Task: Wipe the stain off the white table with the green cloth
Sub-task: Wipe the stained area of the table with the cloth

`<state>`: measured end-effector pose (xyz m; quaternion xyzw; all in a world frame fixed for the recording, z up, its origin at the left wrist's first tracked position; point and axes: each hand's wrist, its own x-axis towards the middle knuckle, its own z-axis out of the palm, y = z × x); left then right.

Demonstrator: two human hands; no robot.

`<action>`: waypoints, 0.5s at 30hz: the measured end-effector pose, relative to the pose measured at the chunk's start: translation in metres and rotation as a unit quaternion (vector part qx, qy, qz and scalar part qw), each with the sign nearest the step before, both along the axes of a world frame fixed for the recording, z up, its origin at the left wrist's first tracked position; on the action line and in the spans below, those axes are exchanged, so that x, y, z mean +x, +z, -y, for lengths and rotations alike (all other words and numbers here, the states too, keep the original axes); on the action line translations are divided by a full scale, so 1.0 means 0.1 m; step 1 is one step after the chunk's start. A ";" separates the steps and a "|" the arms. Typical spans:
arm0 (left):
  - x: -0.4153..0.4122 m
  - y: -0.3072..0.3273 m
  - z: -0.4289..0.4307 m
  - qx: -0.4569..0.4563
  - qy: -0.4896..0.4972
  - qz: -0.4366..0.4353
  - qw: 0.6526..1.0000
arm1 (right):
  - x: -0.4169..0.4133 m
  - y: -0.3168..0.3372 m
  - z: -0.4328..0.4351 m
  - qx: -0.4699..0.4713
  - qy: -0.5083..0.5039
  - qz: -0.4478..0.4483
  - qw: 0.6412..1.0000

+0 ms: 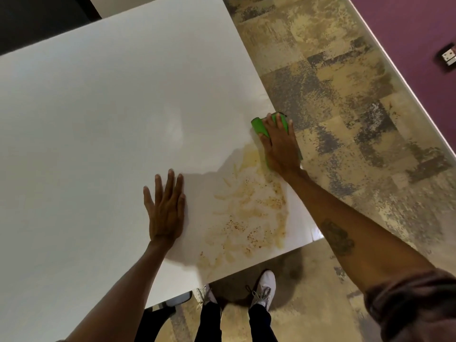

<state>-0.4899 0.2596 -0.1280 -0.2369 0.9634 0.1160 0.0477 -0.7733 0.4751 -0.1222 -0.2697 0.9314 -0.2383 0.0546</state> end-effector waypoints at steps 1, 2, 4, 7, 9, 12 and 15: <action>0.00 -0.01 0.00 -0.001 0.000 -0.003 1.000 | -0.07 0.00 0.02 0.012 0.029 -0.004 1.000; 0.01 -0.01 0.00 -0.002 0.001 -0.006 1.000 | -0.12 0.00 0.04 0.021 0.060 -0.002 0.998; 0.02 -0.02 0.01 -0.004 0.004 -0.010 1.000 | -0.20 0.00 0.05 0.028 0.120 0.014 0.992; 0.04 -0.03 -0.02 -0.012 0.004 -0.011 1.000 | -0.17 -0.01 -0.03 0.024 0.199 0.019 0.979; 0.00 -0.02 0.00 -0.013 0.009 -0.012 1.000 | -0.14 0.03 -0.07 0.022 0.245 0.020 0.969; 0.00 -0.01 -0.01 0.000 0.011 -0.026 1.000 | -0.02 0.07 -0.21 0.015 0.294 0.028 0.955; 0.03 -0.01 -0.02 0.012 0.012 -0.039 0.999 | 0.14 0.07 -0.37 0.018 0.304 0.024 0.952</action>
